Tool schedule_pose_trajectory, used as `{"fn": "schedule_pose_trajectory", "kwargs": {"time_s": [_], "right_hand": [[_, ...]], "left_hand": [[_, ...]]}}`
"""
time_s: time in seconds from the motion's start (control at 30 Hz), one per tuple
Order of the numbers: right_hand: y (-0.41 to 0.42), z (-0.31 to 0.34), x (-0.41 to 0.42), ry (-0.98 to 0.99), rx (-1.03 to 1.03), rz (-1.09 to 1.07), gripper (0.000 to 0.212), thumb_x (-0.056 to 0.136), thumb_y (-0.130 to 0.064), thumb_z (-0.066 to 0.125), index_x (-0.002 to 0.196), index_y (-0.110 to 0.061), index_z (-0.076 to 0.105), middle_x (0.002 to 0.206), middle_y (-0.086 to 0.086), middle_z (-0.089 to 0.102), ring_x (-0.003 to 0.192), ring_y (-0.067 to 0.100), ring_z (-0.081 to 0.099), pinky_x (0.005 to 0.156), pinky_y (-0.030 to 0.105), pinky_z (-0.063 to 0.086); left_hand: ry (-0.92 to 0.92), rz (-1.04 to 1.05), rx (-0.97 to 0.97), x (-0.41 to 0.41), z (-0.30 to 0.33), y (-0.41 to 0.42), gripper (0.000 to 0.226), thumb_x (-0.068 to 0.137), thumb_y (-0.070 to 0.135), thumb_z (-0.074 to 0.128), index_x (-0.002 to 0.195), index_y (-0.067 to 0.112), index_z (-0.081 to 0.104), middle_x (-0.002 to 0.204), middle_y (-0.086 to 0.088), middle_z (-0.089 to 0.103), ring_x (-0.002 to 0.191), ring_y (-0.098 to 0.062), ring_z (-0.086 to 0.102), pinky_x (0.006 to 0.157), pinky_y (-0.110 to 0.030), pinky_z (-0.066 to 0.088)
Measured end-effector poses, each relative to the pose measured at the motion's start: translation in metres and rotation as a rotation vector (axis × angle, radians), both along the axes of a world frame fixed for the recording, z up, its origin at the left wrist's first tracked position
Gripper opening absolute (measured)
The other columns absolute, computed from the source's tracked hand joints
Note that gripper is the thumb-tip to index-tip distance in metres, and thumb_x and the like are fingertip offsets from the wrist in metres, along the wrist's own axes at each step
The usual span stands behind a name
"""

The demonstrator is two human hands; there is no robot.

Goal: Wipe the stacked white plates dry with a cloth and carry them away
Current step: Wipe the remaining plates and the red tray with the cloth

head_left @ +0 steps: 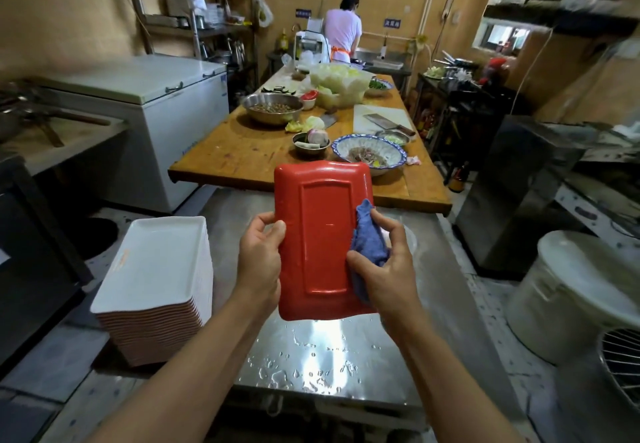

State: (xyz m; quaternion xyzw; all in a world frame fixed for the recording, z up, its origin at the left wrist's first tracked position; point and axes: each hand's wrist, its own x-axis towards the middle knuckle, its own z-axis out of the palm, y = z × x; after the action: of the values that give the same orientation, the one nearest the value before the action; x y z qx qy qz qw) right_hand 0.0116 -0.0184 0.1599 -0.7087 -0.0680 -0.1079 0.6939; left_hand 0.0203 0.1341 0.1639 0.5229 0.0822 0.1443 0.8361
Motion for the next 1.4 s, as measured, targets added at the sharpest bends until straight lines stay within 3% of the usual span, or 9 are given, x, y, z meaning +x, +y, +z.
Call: {"fn": "schedule_pose_trajectory", "kwargs": {"time_s": [0.1, 0.2, 0.33, 0.43, 0.57, 0.73, 1.0, 1.2, 1.4], "right_hand": [[-0.014, 0.006, 0.003, -0.057, -0.062, 0.026, 0.059, 0.075, 0.014, 0.065, 0.111, -0.030, 0.051, 0.112, -0.006, 0.061, 0.093, 0.010, 0.066, 0.081, 0.032, 0.057], [-0.034, 0.017, 0.004, -0.090, -0.228, 0.118, 0.059, 0.072, 0.015, 0.066, 0.112, -0.027, 0.053, 0.108, -0.009, 0.060, 0.080, 0.001, 0.064, 0.068, 0.024, 0.056], [-0.053, 0.036, 0.002, -0.132, -0.423, 0.272, 0.061, 0.069, 0.015, 0.068, 0.113, -0.026, 0.057, 0.110, -0.014, 0.060, 0.092, 0.002, 0.063, 0.072, 0.019, 0.054], [-0.056, 0.048, 0.002, -0.141, -0.542, 0.336, 0.062, 0.070, 0.011, 0.069, 0.113, -0.032, 0.057, 0.110, -0.020, 0.055, 0.092, -0.006, 0.058, 0.067, 0.010, 0.049], [-0.050, 0.051, 0.008, -0.194, -0.595, 0.319, 0.064, 0.073, 0.009, 0.067, 0.116, -0.037, 0.055, 0.115, -0.016, 0.058, 0.096, -0.007, 0.056, 0.075, 0.005, 0.041], [-0.010, 0.057, 0.022, -0.367, -0.720, 0.258, 0.064, 0.081, 0.003, 0.062, 0.135, -0.027, 0.046, 0.124, 0.009, 0.052, 0.113, 0.020, 0.049, 0.098, 0.026, 0.039], [-0.006, 0.043, 0.037, -0.472, -0.969, 0.092, 0.053, 0.087, -0.031, 0.048, 0.139, -0.025, 0.044, 0.124, 0.010, 0.055, 0.108, 0.030, 0.050, 0.091, 0.042, 0.039], [-0.034, 0.026, 0.041, -0.350, -0.744, 0.135, 0.049, 0.094, -0.011, 0.050, 0.140, -0.025, 0.041, 0.147, -0.003, 0.036, 0.135, 0.011, 0.032, 0.113, 0.031, 0.027], [-0.032, 0.019, 0.032, -0.368, -0.794, 0.092, 0.051, 0.096, -0.011, 0.047, 0.142, -0.029, 0.033, 0.154, -0.011, 0.016, 0.141, 0.002, 0.014, 0.108, 0.009, 0.013]], "left_hand": [[0.104, -0.081, 0.236, 0.001, 0.001, 0.008, 0.011, 0.096, 0.012, 0.050, 0.105, 0.018, 0.052, 0.091, -0.001, 0.065, 0.070, 0.000, 0.061, 0.065, -0.021, 0.046], [0.037, -0.076, 0.636, 0.006, 0.023, 0.030, 0.073, 0.075, 0.036, 0.073, 0.136, 0.024, 0.034, 0.127, 0.005, 0.048, 0.108, -0.002, 0.051, 0.088, -0.024, 0.041], [-0.034, -0.411, 0.923, 0.015, 0.067, 0.043, 0.071, 0.059, 0.034, 0.086, 0.121, 0.031, 0.049, 0.117, 0.007, 0.062, 0.110, -0.012, 0.060, 0.088, -0.033, 0.052], [-0.006, -0.630, 0.910, 0.020, 0.069, 0.039, 0.056, 0.067, 0.008, 0.083, 0.113, 0.026, 0.058, 0.101, -0.001, 0.071, 0.090, -0.015, 0.069, 0.077, -0.031, 0.058], [-0.006, -0.536, 0.802, 0.017, 0.057, 0.040, 0.055, 0.064, 0.002, 0.082, 0.111, 0.022, 0.063, 0.096, -0.004, 0.072, 0.084, -0.017, 0.070, 0.072, -0.030, 0.058], [-0.032, -0.418, 0.741, 0.012, 0.051, 0.028, 0.047, 0.065, -0.010, 0.078, 0.102, 0.015, 0.065, 0.088, -0.005, 0.071, 0.074, -0.013, 0.066, 0.069, -0.027, 0.056], [0.039, -0.291, 0.540, 0.004, 0.050, 0.046, 0.041, 0.068, -0.009, 0.073, 0.102, 0.011, 0.063, 0.085, -0.007, 0.069, 0.075, -0.021, 0.065, 0.068, -0.031, 0.056], [0.125, -0.260, 0.319, -0.001, 0.041, 0.060, 0.044, 0.057, 0.007, 0.073, 0.099, 0.014, 0.065, 0.084, -0.004, 0.073, 0.072, -0.020, 0.070, 0.059, -0.029, 0.058], [0.296, -0.200, 0.135, 0.005, 0.027, 0.053, 0.025, 0.075, 0.002, 0.065, 0.096, 0.017, 0.064, 0.085, -0.008, 0.068, 0.071, -0.023, 0.064, 0.068, -0.036, 0.054]]}}
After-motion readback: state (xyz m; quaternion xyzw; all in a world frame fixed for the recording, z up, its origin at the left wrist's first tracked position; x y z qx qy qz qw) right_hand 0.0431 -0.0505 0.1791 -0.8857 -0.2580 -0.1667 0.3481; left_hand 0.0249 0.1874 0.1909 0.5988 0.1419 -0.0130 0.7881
